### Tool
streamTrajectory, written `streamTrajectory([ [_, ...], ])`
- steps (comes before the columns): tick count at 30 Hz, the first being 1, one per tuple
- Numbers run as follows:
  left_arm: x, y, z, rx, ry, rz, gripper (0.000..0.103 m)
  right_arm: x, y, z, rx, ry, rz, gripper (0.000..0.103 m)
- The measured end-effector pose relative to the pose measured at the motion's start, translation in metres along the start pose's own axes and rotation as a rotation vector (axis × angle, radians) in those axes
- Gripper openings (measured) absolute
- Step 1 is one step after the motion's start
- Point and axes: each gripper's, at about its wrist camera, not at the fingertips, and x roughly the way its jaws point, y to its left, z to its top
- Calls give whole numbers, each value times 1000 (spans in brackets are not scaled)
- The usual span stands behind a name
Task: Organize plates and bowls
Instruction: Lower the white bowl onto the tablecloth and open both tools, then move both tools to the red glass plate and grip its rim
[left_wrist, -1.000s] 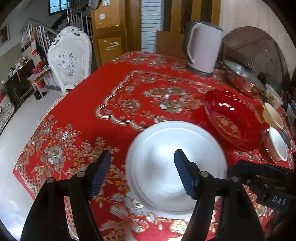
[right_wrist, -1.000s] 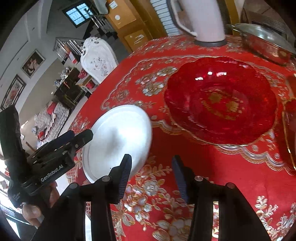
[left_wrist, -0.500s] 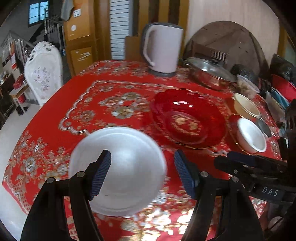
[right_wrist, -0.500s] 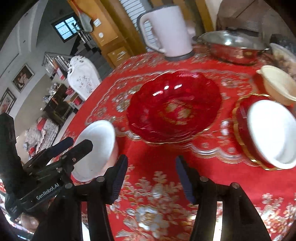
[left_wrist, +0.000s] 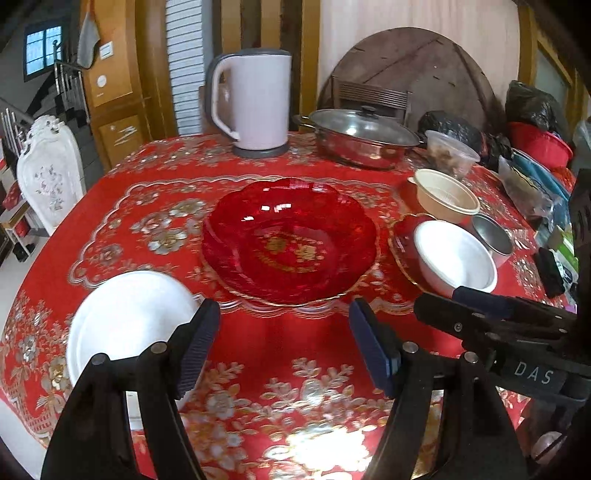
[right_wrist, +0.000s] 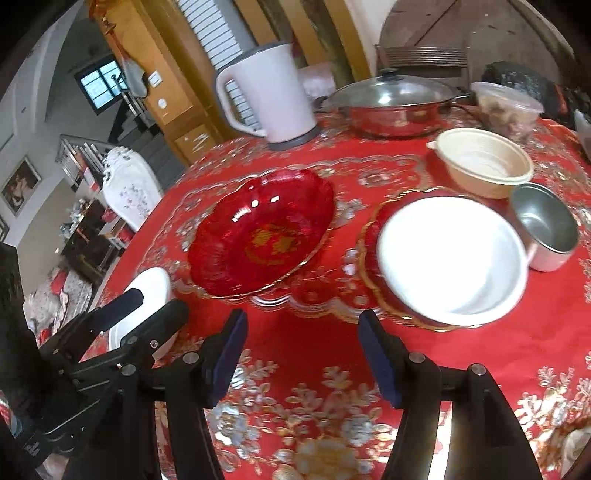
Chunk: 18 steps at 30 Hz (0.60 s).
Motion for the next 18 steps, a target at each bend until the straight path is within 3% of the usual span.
streamTrajectory([
  [18, 18, -30, 13, 44, -3, 0, 72, -1, -28, 12, 51, -14, -31, 68],
])
